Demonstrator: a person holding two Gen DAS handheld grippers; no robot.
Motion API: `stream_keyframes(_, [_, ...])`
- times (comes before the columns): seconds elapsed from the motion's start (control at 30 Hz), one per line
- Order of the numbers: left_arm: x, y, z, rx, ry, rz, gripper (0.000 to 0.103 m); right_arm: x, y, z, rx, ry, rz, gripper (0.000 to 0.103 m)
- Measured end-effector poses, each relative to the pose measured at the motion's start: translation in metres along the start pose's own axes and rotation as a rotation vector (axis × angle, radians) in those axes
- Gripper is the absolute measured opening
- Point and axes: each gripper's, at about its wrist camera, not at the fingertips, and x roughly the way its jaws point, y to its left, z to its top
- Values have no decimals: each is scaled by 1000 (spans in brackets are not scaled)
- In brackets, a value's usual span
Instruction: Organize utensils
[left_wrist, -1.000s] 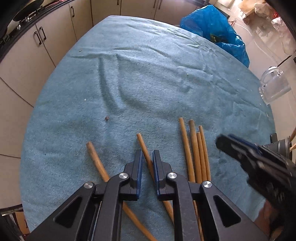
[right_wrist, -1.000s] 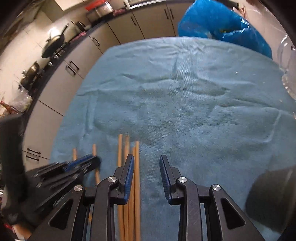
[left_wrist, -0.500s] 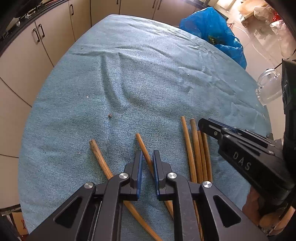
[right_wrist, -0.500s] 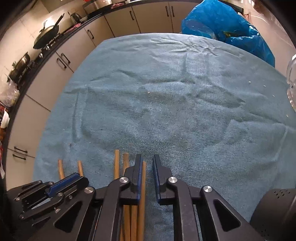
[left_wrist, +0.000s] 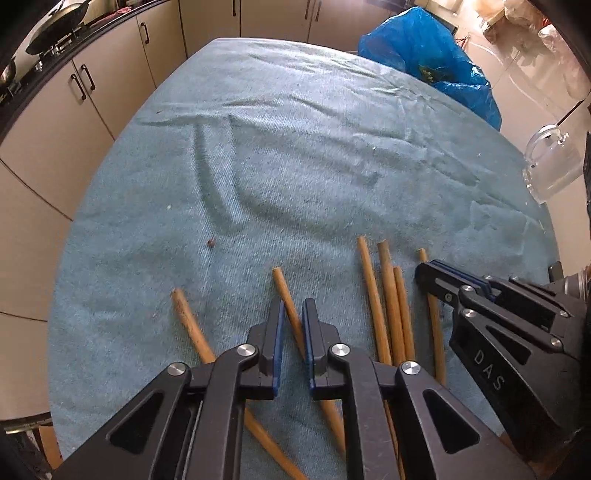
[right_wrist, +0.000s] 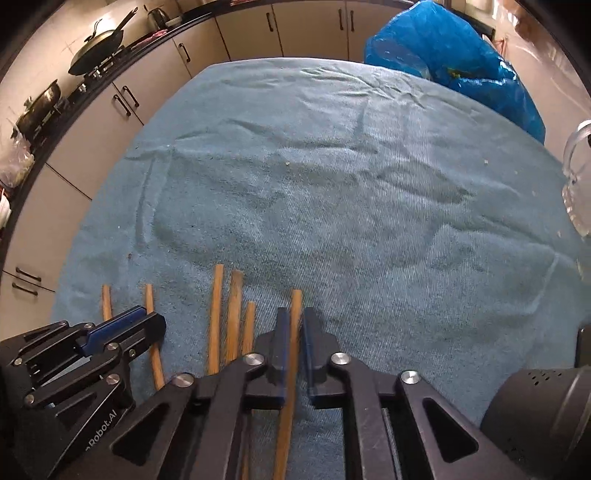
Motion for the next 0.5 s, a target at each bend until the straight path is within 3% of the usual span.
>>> stream_keyframes(0.1, [-8, 3, -2, -9, -15, -57, 7, -6, -10, -1, 40, -22, 48, 6])
stream_keyframes(0.27, [-54, 1, -13, -8, -135, -83, 7, -54, -24, -17, 75, -149, 124, 6])
stream_keyframes(0.5, [-132, -18, -55, 47, -337, -65, 6, -154, -26, -72, 45, -432, 167, 6])
